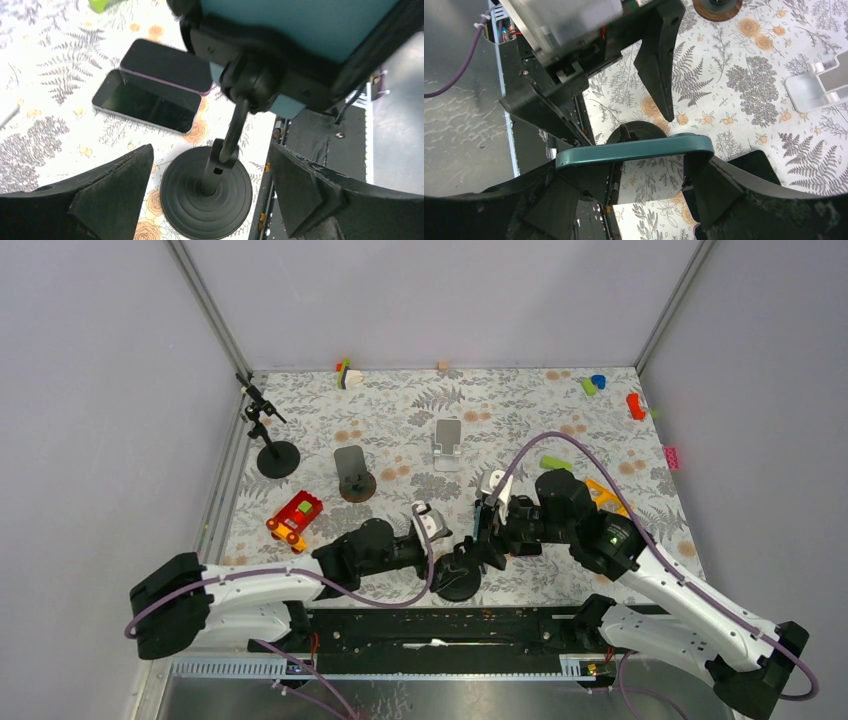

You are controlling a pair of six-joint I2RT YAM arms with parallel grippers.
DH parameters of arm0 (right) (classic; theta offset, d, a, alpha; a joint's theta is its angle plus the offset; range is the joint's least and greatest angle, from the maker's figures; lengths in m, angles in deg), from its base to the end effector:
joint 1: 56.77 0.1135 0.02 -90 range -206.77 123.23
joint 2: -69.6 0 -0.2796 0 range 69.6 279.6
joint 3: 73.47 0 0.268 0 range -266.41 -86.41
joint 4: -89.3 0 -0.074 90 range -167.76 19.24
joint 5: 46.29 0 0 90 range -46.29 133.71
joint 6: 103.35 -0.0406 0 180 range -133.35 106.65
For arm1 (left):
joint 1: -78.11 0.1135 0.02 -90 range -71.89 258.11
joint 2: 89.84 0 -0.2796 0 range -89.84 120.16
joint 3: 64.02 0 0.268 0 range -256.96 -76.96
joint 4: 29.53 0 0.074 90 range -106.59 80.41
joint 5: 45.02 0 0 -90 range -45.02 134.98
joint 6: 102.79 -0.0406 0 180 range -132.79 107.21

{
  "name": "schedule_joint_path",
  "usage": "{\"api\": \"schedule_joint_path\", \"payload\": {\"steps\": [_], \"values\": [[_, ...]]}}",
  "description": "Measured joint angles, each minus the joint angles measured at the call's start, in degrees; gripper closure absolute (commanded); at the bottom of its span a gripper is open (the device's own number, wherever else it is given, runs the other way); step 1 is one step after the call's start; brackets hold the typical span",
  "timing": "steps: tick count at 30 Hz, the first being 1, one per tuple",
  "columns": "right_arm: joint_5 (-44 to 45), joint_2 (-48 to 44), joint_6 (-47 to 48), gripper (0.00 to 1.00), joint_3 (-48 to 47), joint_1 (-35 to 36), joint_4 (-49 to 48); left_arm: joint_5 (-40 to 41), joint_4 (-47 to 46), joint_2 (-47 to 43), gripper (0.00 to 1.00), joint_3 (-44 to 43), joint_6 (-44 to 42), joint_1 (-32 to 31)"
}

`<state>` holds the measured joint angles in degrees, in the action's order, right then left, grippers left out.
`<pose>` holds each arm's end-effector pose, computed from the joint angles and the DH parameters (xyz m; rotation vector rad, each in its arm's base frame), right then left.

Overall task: Remove the phone from the phone stand
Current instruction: Adjust the phone at the phone stand.

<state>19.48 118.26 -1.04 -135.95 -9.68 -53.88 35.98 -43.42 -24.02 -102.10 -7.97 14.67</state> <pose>0.1224 0.1562 0.3441 -1.2405 1.6001 0.8071 0.1076 -0.2295 0.2165 1.0429 1.6158 -0.9688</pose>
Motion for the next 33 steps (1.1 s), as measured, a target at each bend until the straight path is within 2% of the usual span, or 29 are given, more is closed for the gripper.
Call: {"api": "schedule_joint_path", "payload": {"steps": [4,8,10,16,27,33], "values": [[-2.1,-1.1,0.0,0.96,1.4,0.0,-1.6,-1.6,0.5,-5.2,0.12,0.4,-0.6,0.0],[-4.0,-2.0,0.1,0.95,2.6,0.0,-2.8,-4.0,1.1,-8.4,0.26,0.4,-2.0,0.0],[-5.1,-2.5,0.1,0.93,3.2,0.0,-3.6,-5.2,1.5,-8.6,0.30,0.4,-2.5,0.0],[-8.4,-3.5,0.1,0.92,4.5,0.0,-5.0,-8.8,5.0,-7.0,0.30,-2.0,-4.5,0.1],[-8.8,-3.5,0.1,0.94,4.7,0.0,-5.3,-11.8,8.4,-5.4,0.30,-7.0,-5.7,0.2],[-8.8,-3.5,0.1,0.94,4.7,0.0,-5.4,-13.0,9.7,-4.5,0.39,-8.0,-6.1,0.2]]}}
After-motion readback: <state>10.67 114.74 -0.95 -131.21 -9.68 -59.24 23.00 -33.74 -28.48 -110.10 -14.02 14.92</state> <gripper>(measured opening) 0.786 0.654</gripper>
